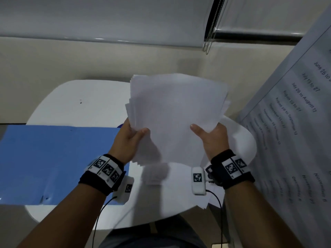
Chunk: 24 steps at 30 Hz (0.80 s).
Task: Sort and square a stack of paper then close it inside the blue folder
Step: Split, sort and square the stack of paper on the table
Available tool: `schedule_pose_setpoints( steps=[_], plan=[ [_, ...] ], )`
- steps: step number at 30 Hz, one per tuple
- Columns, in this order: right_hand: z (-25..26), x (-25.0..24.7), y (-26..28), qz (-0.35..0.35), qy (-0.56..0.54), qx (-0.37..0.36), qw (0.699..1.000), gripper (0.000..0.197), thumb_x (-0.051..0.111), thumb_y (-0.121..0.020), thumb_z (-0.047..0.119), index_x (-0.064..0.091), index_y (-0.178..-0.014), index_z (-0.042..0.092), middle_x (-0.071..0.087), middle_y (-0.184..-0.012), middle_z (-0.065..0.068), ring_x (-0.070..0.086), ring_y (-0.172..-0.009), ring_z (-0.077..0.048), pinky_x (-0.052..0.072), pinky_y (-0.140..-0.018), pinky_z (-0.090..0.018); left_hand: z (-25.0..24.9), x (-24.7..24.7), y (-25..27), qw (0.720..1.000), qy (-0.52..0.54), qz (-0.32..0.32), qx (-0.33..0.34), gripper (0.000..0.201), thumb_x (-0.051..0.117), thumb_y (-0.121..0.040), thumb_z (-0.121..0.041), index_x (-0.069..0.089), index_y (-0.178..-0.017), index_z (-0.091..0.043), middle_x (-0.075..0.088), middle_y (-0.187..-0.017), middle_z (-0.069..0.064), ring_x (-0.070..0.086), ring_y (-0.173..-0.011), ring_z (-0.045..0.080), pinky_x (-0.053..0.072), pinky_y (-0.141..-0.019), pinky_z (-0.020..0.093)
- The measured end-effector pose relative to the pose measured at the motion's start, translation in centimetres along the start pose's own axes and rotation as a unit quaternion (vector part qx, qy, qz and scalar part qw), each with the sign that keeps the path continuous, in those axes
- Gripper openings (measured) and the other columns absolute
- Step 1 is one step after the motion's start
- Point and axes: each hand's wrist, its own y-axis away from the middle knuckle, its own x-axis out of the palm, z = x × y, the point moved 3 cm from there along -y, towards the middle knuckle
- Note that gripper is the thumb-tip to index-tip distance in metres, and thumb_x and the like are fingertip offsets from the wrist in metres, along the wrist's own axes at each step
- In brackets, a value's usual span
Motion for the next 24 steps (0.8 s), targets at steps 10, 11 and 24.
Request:
schedule_pose_setpoints(
  steps=[10,11,24],
  plan=[
    [-0.4,-0.7,2.0,-0.029,-0.013,-0.023,0.999,0.045,0.087,-0.064,0.000,0.068,-0.098,0.022,0.074,-0.095,0.005,0.071,-0.088,-0.007,0.056,-0.073,-0.019,0.9,2.9,0.1,0.996,0.088,-0.009,-0.029,0.053,0.071,-0.091,-0.017,0.039,-0.133,-0.027,0.060,-0.127,-0.005,0.062,-0.113,0.006,0.053,-0.100,0.038],
    [-0.2,-0.7,1.9,-0.035,-0.020,-0.035,0.999,0.049,0.087,-0.063,0.000,0.068,-0.101,0.024,0.073,-0.101,0.003,0.070,-0.092,-0.010,0.056,-0.075,-0.021,0.4,3.0,0.1,0.993,0.111,-0.007,-0.029,0.054,0.071,-0.091,-0.017,0.039,-0.133,-0.027,0.061,-0.127,-0.005,0.063,-0.114,0.006,0.053,-0.099,0.036],
    [0.2,-0.4,1.8,-0.111,-0.008,-0.093,0.989,0.015,0.068,-0.089,0.017,0.065,-0.103,0.021,0.067,-0.103,0.005,0.064,-0.099,-0.011,0.053,-0.088,-0.028,-2.9,3.2,-0.8,0.982,0.115,-0.131,0.075,0.022,0.051,-0.097,-0.036,0.051,-0.116,-0.027,0.059,-0.107,-0.011,0.057,-0.093,0.002,0.049,-0.085,0.030]
  ],
)
